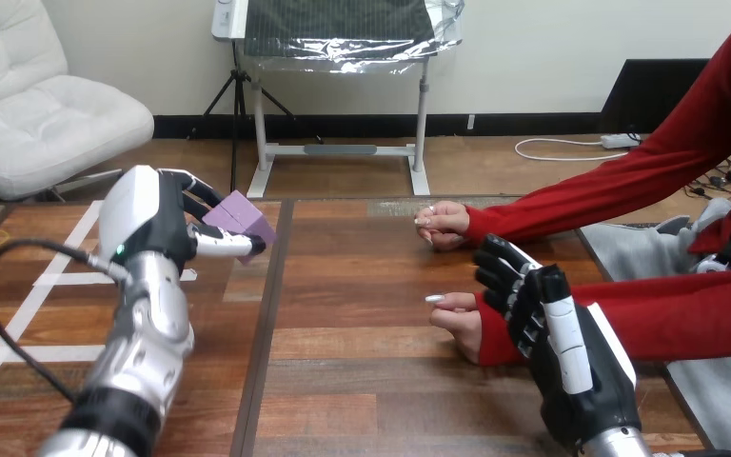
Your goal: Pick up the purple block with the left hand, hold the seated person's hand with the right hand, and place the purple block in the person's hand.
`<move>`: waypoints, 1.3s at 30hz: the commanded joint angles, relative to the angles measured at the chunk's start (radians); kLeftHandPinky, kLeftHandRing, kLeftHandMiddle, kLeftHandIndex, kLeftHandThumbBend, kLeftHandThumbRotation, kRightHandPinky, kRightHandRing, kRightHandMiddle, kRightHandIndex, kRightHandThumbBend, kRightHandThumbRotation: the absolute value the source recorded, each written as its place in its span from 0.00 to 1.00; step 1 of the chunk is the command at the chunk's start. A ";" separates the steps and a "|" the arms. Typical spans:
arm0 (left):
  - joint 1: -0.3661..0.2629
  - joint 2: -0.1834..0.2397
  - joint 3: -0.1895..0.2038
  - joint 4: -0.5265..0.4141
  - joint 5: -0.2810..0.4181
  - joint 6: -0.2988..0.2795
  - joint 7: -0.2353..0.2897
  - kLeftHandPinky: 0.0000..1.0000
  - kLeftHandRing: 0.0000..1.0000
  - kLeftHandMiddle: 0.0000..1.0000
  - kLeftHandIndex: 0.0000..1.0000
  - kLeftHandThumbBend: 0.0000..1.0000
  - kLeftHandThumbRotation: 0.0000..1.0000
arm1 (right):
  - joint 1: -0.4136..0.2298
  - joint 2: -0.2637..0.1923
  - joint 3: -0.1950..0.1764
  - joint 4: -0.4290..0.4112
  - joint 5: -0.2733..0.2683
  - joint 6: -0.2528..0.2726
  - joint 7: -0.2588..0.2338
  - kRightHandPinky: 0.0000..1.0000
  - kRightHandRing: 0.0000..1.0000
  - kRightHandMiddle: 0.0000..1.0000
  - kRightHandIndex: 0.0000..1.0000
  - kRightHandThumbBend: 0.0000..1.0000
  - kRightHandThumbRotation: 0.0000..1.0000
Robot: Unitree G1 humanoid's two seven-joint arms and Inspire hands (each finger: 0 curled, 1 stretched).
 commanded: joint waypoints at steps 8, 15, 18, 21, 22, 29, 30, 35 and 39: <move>0.215 -0.026 0.089 -0.573 -0.079 -0.024 -0.023 0.35 0.42 0.46 0.48 0.66 0.00 | -0.106 -0.055 -0.045 0.038 -0.202 -0.186 -0.196 0.92 0.91 0.89 0.86 0.83 0.88; 0.271 -0.035 0.090 -0.669 -0.091 -0.019 -0.040 0.34 0.40 0.45 0.47 0.66 0.00 | -0.133 -0.087 -0.057 0.051 -0.245 -0.201 -0.242 0.88 0.88 0.87 0.84 0.87 0.86; 0.291 -0.037 0.090 -0.701 -0.098 -0.013 -0.050 0.34 0.40 0.45 0.47 0.66 0.00 | -0.152 -0.106 -0.063 0.062 -0.243 -0.205 -0.242 0.86 0.88 0.86 0.83 0.88 0.84; 0.306 -0.039 0.088 -0.728 -0.100 -0.008 -0.057 0.34 0.40 0.44 0.47 0.66 0.00 | -0.171 -0.134 -0.069 0.081 -0.251 -0.224 -0.246 0.85 0.87 0.86 0.83 0.89 0.82; 0.314 -0.038 0.086 -0.738 -0.099 -0.008 -0.061 0.34 0.40 0.44 0.47 0.67 0.00 | -0.179 -0.149 -0.071 0.089 -0.259 -0.237 -0.249 0.84 0.87 0.86 0.83 0.89 0.82; 0.345 -0.040 0.084 -0.780 -0.099 -0.013 -0.080 0.34 0.40 0.43 0.46 0.67 0.00 | -0.208 -0.220 -0.083 0.110 -0.299 -0.264 -0.271 0.80 0.85 0.85 0.83 0.87 0.81; 0.348 -0.042 0.085 -0.785 -0.098 -0.011 -0.081 0.34 0.40 0.43 0.45 0.67 0.00 | -0.210 -0.228 -0.083 0.111 -0.304 -0.267 -0.273 0.79 0.85 0.85 0.83 0.87 0.81; 0.363 -0.052 0.087 -0.810 -0.100 0.010 -0.096 0.34 0.40 0.44 0.45 0.66 0.00 | -0.226 -0.271 -0.090 0.117 -0.303 -0.255 -0.267 0.77 0.84 0.85 0.84 0.90 0.82; 0.375 -0.065 0.089 -0.831 -0.105 0.032 -0.107 0.34 0.41 0.44 0.46 0.65 0.00 | -0.236 -0.310 -0.094 0.124 -0.308 -0.253 -0.263 0.78 0.85 0.86 0.85 0.92 0.82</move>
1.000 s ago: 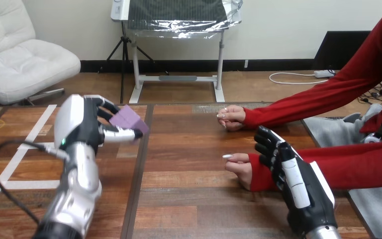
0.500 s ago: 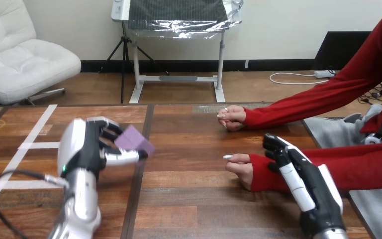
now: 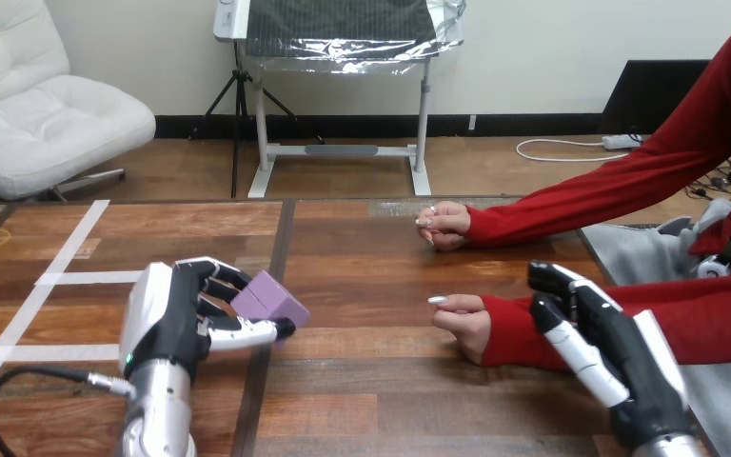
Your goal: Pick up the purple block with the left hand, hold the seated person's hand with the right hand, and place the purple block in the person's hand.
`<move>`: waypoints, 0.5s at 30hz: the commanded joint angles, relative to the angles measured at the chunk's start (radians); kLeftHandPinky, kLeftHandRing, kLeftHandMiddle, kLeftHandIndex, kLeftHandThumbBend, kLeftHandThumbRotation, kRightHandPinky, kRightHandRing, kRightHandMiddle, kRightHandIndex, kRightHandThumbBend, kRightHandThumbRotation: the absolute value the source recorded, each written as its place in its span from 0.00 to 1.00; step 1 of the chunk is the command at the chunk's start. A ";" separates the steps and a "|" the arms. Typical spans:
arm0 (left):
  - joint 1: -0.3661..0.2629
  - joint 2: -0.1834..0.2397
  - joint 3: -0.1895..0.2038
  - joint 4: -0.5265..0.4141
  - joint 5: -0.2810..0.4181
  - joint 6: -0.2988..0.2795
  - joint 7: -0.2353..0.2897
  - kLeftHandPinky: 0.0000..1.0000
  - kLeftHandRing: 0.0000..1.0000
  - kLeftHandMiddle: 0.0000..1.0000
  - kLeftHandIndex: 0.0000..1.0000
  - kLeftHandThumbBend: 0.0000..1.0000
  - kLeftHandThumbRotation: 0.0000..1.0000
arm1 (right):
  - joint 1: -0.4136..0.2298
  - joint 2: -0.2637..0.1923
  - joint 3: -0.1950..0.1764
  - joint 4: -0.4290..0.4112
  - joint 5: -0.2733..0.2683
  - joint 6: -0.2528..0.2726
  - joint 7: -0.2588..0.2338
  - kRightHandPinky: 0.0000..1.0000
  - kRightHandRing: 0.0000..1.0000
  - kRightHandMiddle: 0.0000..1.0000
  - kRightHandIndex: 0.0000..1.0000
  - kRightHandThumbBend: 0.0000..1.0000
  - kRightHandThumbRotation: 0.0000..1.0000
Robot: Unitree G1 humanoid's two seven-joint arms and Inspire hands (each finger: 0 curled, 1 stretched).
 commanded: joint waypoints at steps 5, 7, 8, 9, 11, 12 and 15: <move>-0.063 -0.030 0.069 -0.349 -0.029 0.023 -0.026 0.35 0.41 0.44 0.46 0.65 0.00 | -0.240 -0.193 -0.071 0.036 -0.063 -0.126 -0.044 0.80 0.86 0.87 0.85 0.92 0.82; -0.061 -0.030 0.068 -0.349 -0.028 0.024 -0.028 0.35 0.41 0.45 0.46 0.65 0.00 | -0.247 -0.212 -0.069 0.048 -0.071 -0.130 -0.043 0.80 0.87 0.87 0.86 0.91 0.82; -0.059 -0.031 0.067 -0.350 -0.028 0.024 -0.029 0.35 0.41 0.45 0.46 0.65 0.00 | -0.254 -0.225 -0.068 0.061 -0.075 -0.132 -0.040 0.80 0.87 0.88 0.86 0.91 0.81; -0.057 -0.031 0.067 -0.351 -0.029 0.025 -0.030 0.36 0.41 0.45 0.46 0.65 0.00 | -0.259 -0.233 -0.068 0.070 -0.076 -0.135 -0.038 0.79 0.87 0.88 0.86 0.91 0.81; -0.054 -0.033 0.067 -0.354 -0.031 0.029 -0.033 0.36 0.41 0.45 0.46 0.65 0.00 | -0.271 -0.252 -0.067 0.090 -0.084 -0.142 -0.036 0.79 0.87 0.88 0.86 0.91 0.80; -0.053 -0.035 0.068 -0.357 -0.031 0.031 -0.035 0.36 0.41 0.45 0.46 0.65 0.00 | -0.276 -0.260 -0.066 0.099 -0.090 -0.146 -0.037 0.79 0.87 0.88 0.86 0.91 0.79; -0.048 -0.038 0.069 -0.361 -0.031 0.035 -0.044 0.35 0.40 0.44 0.46 0.64 0.00 | -0.298 -0.296 -0.061 0.141 -0.109 -0.154 -0.042 0.78 0.87 0.89 0.87 0.92 0.77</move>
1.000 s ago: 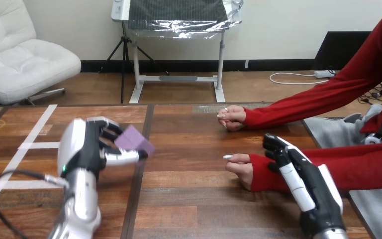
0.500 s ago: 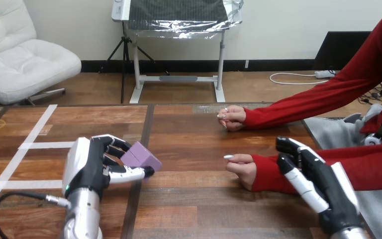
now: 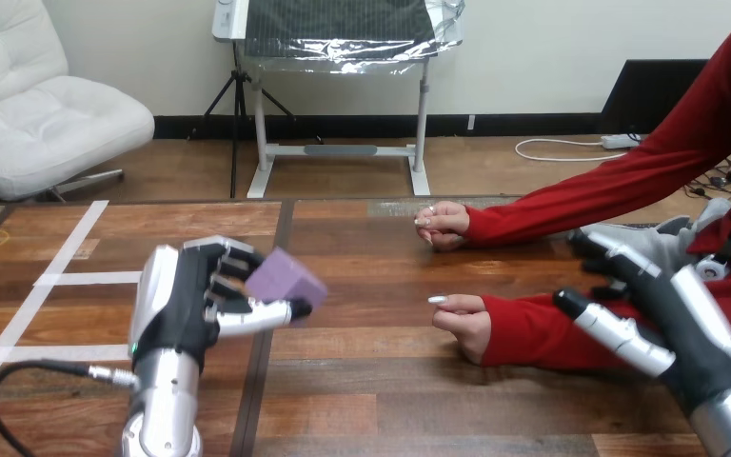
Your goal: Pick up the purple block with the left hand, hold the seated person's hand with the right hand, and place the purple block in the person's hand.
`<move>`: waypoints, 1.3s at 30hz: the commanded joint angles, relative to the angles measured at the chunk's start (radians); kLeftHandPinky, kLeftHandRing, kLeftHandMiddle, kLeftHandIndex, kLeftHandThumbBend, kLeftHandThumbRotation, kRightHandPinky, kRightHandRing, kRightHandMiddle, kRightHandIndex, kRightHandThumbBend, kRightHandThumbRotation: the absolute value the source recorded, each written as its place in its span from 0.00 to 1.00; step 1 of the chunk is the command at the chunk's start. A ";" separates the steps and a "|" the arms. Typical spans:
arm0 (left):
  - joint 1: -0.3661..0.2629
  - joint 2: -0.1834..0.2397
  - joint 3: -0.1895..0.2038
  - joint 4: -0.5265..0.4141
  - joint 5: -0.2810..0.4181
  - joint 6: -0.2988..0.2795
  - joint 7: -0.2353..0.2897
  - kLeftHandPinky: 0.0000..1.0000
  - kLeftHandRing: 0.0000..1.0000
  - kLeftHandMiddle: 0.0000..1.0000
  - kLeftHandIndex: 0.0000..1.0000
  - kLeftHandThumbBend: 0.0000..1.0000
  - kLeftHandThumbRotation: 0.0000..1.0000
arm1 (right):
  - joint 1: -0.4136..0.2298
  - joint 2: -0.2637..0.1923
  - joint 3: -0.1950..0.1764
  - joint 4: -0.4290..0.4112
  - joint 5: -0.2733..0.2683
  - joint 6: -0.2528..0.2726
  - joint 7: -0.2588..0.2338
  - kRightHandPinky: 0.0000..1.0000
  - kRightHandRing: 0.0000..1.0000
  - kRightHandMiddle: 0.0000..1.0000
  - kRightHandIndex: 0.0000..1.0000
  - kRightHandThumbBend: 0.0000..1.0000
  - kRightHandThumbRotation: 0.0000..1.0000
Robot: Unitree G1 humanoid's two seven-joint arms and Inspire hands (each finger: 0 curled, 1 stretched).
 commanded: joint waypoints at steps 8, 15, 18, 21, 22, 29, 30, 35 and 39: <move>-0.079 -0.017 0.051 -0.174 -0.014 0.013 -0.030 0.34 0.40 0.44 0.46 0.64 0.00 | -0.216 -0.136 -0.032 0.114 -0.032 -0.114 -0.050 0.78 0.87 0.89 0.88 0.93 0.74; -0.071 -0.025 0.058 -0.178 -0.018 0.009 -0.042 0.34 0.40 0.44 0.46 0.63 0.00 | -0.241 -0.159 -0.025 0.159 -0.040 -0.139 -0.071 0.78 0.87 0.89 0.88 0.92 0.73; -0.068 -0.029 0.059 -0.184 -0.012 0.016 -0.045 0.34 0.40 0.44 0.46 0.64 0.00 | -0.250 -0.167 -0.023 0.173 -0.044 -0.146 -0.082 0.76 0.86 0.88 0.87 0.93 0.75; -0.065 -0.034 0.059 -0.189 -0.009 0.020 -0.047 0.33 0.40 0.44 0.46 0.64 0.00 | -0.258 -0.175 -0.022 0.185 -0.042 -0.150 -0.084 0.75 0.85 0.88 0.87 0.93 0.75; -0.065 -0.035 0.060 -0.190 -0.008 0.020 -0.048 0.33 0.40 0.44 0.46 0.64 0.00 | -0.260 -0.178 -0.020 0.188 -0.043 -0.152 -0.086 0.75 0.85 0.88 0.87 0.93 0.75; -0.063 -0.042 0.063 -0.196 -0.009 0.020 -0.053 0.33 0.40 0.44 0.46 0.64 0.00 | -0.282 -0.202 -0.007 0.220 -0.074 -0.169 -0.106 0.72 0.84 0.87 0.87 0.94 0.77; -0.062 -0.043 0.063 -0.196 -0.009 0.016 -0.053 0.33 0.40 0.44 0.46 0.64 0.00 | -0.285 -0.206 -0.004 0.224 -0.081 -0.170 -0.106 0.72 0.84 0.87 0.87 0.94 0.77; -0.060 -0.043 0.065 -0.197 -0.008 0.000 -0.053 0.33 0.40 0.44 0.46 0.64 0.00 | -0.298 -0.215 0.006 0.243 -0.096 -0.176 -0.101 0.71 0.83 0.87 0.87 0.92 0.75; -0.057 -0.045 0.066 -0.202 -0.012 -0.016 -0.056 0.33 0.40 0.43 0.46 0.63 0.00 | -0.310 -0.225 0.025 0.256 -0.109 -0.163 -0.083 0.70 0.83 0.87 0.87 0.92 0.73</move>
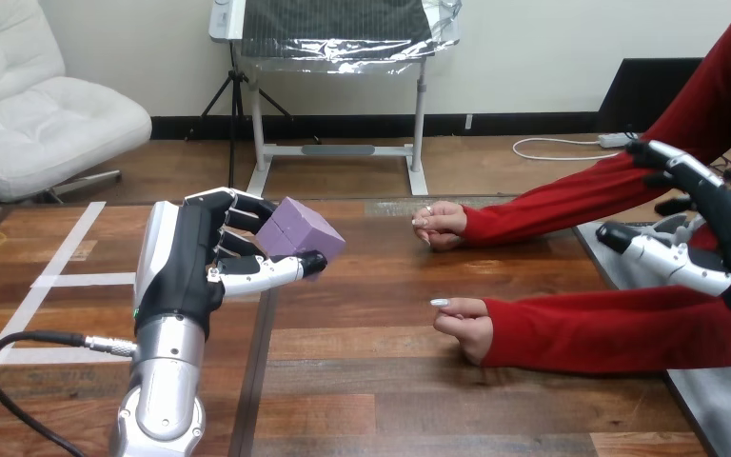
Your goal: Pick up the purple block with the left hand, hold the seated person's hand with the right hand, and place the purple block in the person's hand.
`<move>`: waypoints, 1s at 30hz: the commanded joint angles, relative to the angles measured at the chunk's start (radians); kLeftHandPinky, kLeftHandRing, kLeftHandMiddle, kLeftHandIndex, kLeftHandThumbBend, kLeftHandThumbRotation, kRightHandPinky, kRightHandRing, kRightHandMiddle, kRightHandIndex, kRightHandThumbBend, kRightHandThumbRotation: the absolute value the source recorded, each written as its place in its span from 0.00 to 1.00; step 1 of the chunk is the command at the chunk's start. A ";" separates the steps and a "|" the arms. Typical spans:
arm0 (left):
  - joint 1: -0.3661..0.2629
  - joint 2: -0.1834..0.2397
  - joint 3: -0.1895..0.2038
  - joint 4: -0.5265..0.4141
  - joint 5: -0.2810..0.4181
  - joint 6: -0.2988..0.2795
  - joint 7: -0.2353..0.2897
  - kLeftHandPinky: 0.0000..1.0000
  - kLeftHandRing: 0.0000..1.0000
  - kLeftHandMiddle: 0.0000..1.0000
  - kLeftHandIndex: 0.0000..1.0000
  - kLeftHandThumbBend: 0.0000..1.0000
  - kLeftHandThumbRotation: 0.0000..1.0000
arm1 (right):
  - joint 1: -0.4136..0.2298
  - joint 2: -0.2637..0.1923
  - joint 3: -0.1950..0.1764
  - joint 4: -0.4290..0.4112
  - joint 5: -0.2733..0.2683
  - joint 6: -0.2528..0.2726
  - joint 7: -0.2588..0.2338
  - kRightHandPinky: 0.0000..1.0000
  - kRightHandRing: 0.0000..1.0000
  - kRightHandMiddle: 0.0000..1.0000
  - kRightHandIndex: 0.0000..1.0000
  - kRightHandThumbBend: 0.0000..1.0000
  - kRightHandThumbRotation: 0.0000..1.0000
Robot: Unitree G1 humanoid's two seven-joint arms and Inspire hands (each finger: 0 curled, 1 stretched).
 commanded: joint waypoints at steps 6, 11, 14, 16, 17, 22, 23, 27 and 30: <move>-0.039 -0.008 0.026 -0.075 -0.003 -0.047 -0.001 0.33 0.39 0.43 0.45 0.62 0.00 | -0.092 -0.036 0.036 0.022 -0.015 0.018 0.048 0.70 0.84 0.88 0.87 0.94 0.70; -0.034 -0.012 0.032 -0.082 -0.014 -0.060 -0.006 0.32 0.39 0.42 0.45 0.62 0.00 | -0.100 -0.044 0.055 0.027 -0.031 0.040 0.070 0.70 0.85 0.89 0.88 0.95 0.69; -0.031 -0.014 0.033 -0.090 -0.011 -0.056 -0.008 0.32 0.38 0.42 0.45 0.62 0.00 | -0.106 -0.046 0.067 0.037 -0.034 0.048 0.088 0.71 0.86 0.89 0.88 0.96 0.68; -0.029 -0.017 0.036 -0.098 -0.014 -0.051 -0.010 0.32 0.38 0.42 0.45 0.62 0.00 | -0.112 -0.050 0.077 0.046 -0.046 0.054 0.097 0.71 0.87 0.90 0.89 0.97 0.68; -0.028 -0.019 0.037 -0.100 -0.014 -0.049 -0.011 0.32 0.38 0.42 0.45 0.62 0.00 | -0.114 -0.051 0.080 0.049 -0.049 0.056 0.099 0.72 0.87 0.90 0.89 0.97 0.68; -0.021 -0.021 0.044 -0.115 -0.026 -0.052 -0.021 0.32 0.38 0.42 0.45 0.62 0.00 | -0.134 -0.054 0.102 0.084 -0.057 0.060 0.132 0.73 0.88 0.90 0.89 0.98 0.65; -0.020 -0.021 0.044 -0.117 -0.026 -0.051 -0.021 0.32 0.38 0.42 0.45 0.61 0.00 | -0.137 -0.055 0.105 0.088 -0.059 0.058 0.135 0.74 0.88 0.90 0.89 0.98 0.65; -0.015 -0.020 0.046 -0.125 -0.026 -0.054 -0.024 0.32 0.38 0.42 0.44 0.61 0.00 | -0.152 -0.057 0.121 0.111 -0.062 0.068 0.167 0.75 0.89 0.90 0.89 0.98 0.60; -0.012 -0.021 0.048 -0.130 -0.027 -0.054 -0.028 0.32 0.38 0.41 0.44 0.61 0.00 | -0.161 -0.059 0.133 0.120 -0.067 0.079 0.186 0.78 0.89 0.91 0.89 0.99 0.58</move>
